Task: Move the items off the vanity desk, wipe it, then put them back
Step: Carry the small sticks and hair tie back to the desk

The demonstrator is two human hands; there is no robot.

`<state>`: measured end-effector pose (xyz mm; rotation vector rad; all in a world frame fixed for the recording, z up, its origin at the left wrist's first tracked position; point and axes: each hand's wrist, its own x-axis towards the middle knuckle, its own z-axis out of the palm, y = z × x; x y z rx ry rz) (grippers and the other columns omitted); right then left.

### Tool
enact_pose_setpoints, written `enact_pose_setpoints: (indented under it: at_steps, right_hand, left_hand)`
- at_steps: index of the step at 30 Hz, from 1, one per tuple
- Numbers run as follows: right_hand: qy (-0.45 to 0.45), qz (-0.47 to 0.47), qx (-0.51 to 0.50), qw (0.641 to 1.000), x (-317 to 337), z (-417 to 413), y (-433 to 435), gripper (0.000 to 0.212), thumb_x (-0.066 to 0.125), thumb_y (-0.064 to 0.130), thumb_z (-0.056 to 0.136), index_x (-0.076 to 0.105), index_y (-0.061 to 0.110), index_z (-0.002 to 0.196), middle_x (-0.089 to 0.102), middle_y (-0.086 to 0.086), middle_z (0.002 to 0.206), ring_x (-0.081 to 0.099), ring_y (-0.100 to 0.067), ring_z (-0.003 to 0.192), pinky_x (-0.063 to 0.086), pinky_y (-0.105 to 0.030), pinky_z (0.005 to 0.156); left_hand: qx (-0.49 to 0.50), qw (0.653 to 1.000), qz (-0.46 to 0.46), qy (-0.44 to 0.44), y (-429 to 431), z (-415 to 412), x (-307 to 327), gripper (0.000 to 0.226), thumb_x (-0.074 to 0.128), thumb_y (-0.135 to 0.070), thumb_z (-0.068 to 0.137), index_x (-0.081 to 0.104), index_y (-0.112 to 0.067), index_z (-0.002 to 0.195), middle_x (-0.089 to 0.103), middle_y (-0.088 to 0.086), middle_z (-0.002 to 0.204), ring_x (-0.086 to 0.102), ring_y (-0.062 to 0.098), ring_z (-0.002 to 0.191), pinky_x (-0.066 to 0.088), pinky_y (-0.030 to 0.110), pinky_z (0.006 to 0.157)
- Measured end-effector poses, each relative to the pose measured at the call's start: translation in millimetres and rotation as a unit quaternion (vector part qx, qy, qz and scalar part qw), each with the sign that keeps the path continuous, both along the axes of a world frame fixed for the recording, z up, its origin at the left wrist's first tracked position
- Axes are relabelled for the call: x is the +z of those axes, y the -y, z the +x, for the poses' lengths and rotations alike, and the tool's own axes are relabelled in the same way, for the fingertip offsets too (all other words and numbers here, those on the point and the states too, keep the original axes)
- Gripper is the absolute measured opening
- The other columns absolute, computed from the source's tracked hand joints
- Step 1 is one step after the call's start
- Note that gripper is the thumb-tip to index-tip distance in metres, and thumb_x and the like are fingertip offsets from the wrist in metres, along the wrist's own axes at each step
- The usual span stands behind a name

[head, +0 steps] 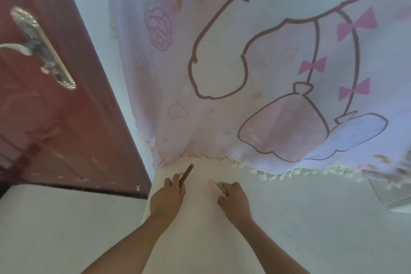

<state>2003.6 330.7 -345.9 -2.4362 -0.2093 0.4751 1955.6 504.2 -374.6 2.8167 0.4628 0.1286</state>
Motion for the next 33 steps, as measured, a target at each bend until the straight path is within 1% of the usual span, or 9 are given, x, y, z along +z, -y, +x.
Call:
enact_pose_setpoints:
  at_steps: [4,9,12,15,20,23,26,30,33]
  right_hand:
    - [0.005,-0.006,-0.001,1.000,2.0,8.4,-4.0,0.037,0.048,0.008,0.081,0.059,0.019,0.115,0.036,0.009,0.082,0.046,-0.016,0.073,0.034,-0.017,0.059]
    - [-0.002,-0.020,-0.015,1.000,0.2,15.1,-14.3,0.037,0.048,0.008,0.082,0.058,0.017,0.116,0.031,0.013,0.077,0.042,-0.009,0.063,0.031,-0.015,0.055]
    - [-0.013,-0.025,-0.009,1.000,0.2,18.7,-21.2,0.039,0.048,0.009,0.084,0.055,0.017,0.122,0.030,0.013,0.078,0.044,-0.016,0.075,0.033,-0.019,0.066]
    - [-0.017,-0.029,-0.010,0.999,0.2,23.2,-27.4,0.041,0.048,0.009,0.084,0.054,0.016,0.124,0.033,0.009,0.082,0.043,-0.016,0.076,0.032,-0.018,0.062]
    - [-0.023,-0.029,-0.013,0.999,-1.8,29.1,-35.7,0.041,0.048,0.010,0.086,0.051,0.015,0.127,0.038,0.003,0.095,0.043,-0.014,0.078,0.031,-0.015,0.056]
    - [-0.031,-0.034,-0.023,0.999,-3.2,28.7,-44.4,0.041,0.046,0.011,0.085,0.052,0.015,0.125,0.043,0.000,0.102,0.050,-0.019,0.083,0.038,-0.022,0.068]
    - [-0.033,-0.038,-0.042,0.998,-4.2,28.3,-55.7,0.043,0.045,0.016,0.088,0.048,0.018,0.131,0.047,-0.005,0.118,0.055,-0.025,0.100,0.041,-0.027,0.079]
    - [-0.037,-0.041,-0.087,0.995,-5.7,32.3,-71.7,0.042,0.044,0.021,0.090,0.046,0.015,0.132,0.045,-0.007,0.124,0.055,-0.028,0.104,0.040,-0.029,0.080]
    - [-0.031,-0.064,-0.068,0.995,-7.9,34.9,-83.8,0.037,0.043,0.025,0.092,0.048,0.014,0.126,0.046,-0.008,0.122,0.056,-0.029,0.100,0.041,-0.031,0.081]
  left_hand:
    - [-0.004,1.000,0.019,0.000,-6.4,17.5,-2.7,0.032,0.080,-0.026,0.062,0.069,-0.007,0.085,0.050,0.006,0.050,0.042,0.019,0.023,0.022,0.015,0.025]
    - [0.030,0.999,-0.005,-0.031,-11.3,31.9,-6.5,0.050,0.087,-0.013,0.049,0.066,-0.002,0.093,0.059,0.014,0.063,0.056,0.027,0.042,0.036,0.024,0.029]
    - [0.057,0.995,-0.063,-0.052,-12.2,36.3,-2.0,0.046,0.068,-0.010,0.075,0.054,0.000,0.118,0.060,0.023,0.099,0.058,0.037,0.083,0.048,0.037,0.054]
    - [0.066,0.992,-0.098,-0.041,-14.5,35.6,-1.7,0.052,0.049,-0.017,0.089,0.032,-0.011,0.138,0.045,0.015,0.124,0.042,0.029,0.110,0.044,0.035,0.082]
    - [0.062,0.978,-0.197,-0.018,-18.9,31.4,-2.1,0.058,0.054,-0.017,0.087,0.029,-0.013,0.140,0.038,0.013,0.132,0.036,0.027,0.118,0.038,0.033,0.094]
    - [0.061,0.972,-0.228,-0.016,-16.2,26.5,-2.8,0.053,0.057,-0.014,0.084,0.038,-0.010,0.134,0.043,0.014,0.123,0.039,0.026,0.113,0.038,0.030,0.090]
    - [0.064,0.966,-0.250,-0.001,-10.7,22.6,-4.7,0.045,0.057,-0.011,0.083,0.046,-0.010,0.126,0.046,0.013,0.116,0.044,0.026,0.106,0.041,0.030,0.088]
    - [0.067,0.963,-0.260,0.010,-8.0,20.4,-5.2,0.041,0.057,-0.009,0.083,0.049,-0.010,0.123,0.046,0.012,0.114,0.046,0.025,0.104,0.044,0.032,0.089]
    - [0.063,0.965,-0.253,0.003,-10.0,19.9,-5.9,0.041,0.057,-0.011,0.083,0.048,-0.011,0.123,0.046,0.010,0.115,0.047,0.024,0.104,0.044,0.030,0.089]
